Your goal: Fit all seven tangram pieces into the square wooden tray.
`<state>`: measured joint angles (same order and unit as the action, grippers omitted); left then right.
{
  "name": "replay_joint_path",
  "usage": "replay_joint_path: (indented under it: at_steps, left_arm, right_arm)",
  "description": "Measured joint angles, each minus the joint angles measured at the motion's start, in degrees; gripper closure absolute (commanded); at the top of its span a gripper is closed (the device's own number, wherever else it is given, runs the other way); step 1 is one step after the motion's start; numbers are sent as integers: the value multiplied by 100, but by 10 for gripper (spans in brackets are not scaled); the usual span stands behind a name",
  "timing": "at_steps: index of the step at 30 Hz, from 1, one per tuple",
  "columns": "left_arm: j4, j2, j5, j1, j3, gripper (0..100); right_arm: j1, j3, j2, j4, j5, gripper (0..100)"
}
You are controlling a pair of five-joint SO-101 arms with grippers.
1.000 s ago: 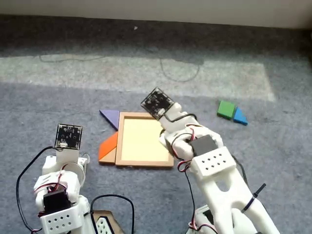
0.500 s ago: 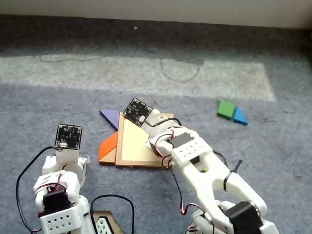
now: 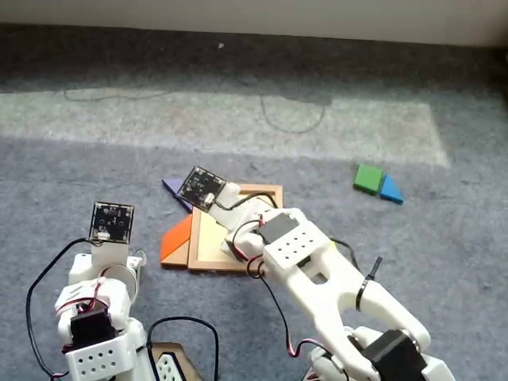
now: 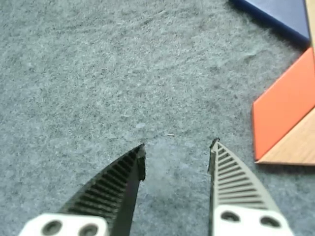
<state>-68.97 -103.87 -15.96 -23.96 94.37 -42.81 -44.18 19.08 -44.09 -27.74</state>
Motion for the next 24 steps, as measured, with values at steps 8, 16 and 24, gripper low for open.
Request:
replay_joint_path:
  at_steps: [8, 16, 24]
  left_arm:
    - [0, 0, 0, 0, 0, 777]
    - [0, 0, 0, 0, 0, 777]
    - [0, 0, 0, 0, 0, 777]
  right_arm:
    - [-264, 149, 448, -510, 334, 771]
    - [-88, 149, 554, -316, 545, 981]
    - [18, 149, -862, 782, 580, 990]
